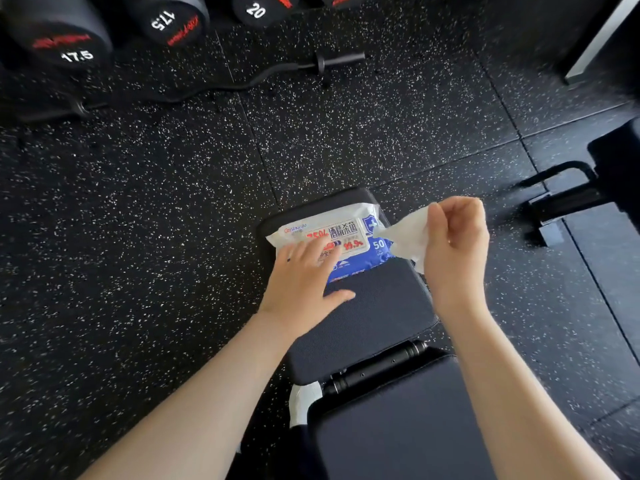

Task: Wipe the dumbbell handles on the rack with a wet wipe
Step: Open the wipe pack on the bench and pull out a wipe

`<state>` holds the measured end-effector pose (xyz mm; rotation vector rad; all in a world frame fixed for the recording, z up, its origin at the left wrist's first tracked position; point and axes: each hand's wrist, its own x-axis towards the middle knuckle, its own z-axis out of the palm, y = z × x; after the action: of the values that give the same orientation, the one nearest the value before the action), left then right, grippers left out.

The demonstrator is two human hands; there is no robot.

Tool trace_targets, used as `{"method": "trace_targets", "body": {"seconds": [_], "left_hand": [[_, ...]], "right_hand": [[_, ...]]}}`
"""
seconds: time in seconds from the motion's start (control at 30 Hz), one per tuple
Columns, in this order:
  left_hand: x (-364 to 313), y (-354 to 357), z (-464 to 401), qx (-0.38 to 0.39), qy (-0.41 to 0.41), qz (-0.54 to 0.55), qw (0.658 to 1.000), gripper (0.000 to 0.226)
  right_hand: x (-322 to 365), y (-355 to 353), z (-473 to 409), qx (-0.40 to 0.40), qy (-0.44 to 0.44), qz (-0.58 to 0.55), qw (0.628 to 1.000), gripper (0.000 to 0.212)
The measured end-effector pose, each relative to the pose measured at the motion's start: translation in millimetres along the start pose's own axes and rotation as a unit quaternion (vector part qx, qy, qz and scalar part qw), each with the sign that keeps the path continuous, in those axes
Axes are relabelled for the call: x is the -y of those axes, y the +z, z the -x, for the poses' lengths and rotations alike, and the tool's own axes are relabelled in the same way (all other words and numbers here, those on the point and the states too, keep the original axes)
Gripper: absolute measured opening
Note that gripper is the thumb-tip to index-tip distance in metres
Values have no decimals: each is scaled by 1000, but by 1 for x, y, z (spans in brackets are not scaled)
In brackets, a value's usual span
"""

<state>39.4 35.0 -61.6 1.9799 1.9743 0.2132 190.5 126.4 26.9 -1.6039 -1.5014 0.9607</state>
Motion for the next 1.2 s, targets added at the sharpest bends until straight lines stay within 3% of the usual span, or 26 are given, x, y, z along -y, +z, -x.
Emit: {"method": "trace_targets", "body": {"seconds": [0.07,0.17,0.3,0.4,0.5,0.63,0.77,0.93,1.2], "left_hand": [[1,9,7,42,-2,-54,998,79],[-2,8,7,55,-19,-64,996,78],[-8,5,5,134,-38,-81,987,79],[-9,-1,1,146,-57,-14,987,73],[-9,-23,-3,106,-104,176,973,65],[-17,-79,-1,23,-178,415,892,75],[-22,-145,6,-9,-158,462,873,72],[-33,-239,33,-54,-114,492,861,36],[-36,-364,95,-143,-148,476,855,21]], "right_hand": [[-2,0,1,12,-2,8,1000,25],[-5,4,3,25,0,10,1000,26],[-8,9,8,34,13,6,999,24],[-4,12,12,48,22,-8,999,22],[8,14,14,71,39,-28,996,20],[40,14,16,107,53,-65,991,15],[93,9,21,149,37,-80,985,12],[174,-5,32,194,19,-119,974,11],[289,-25,61,290,23,-149,945,12]]}}
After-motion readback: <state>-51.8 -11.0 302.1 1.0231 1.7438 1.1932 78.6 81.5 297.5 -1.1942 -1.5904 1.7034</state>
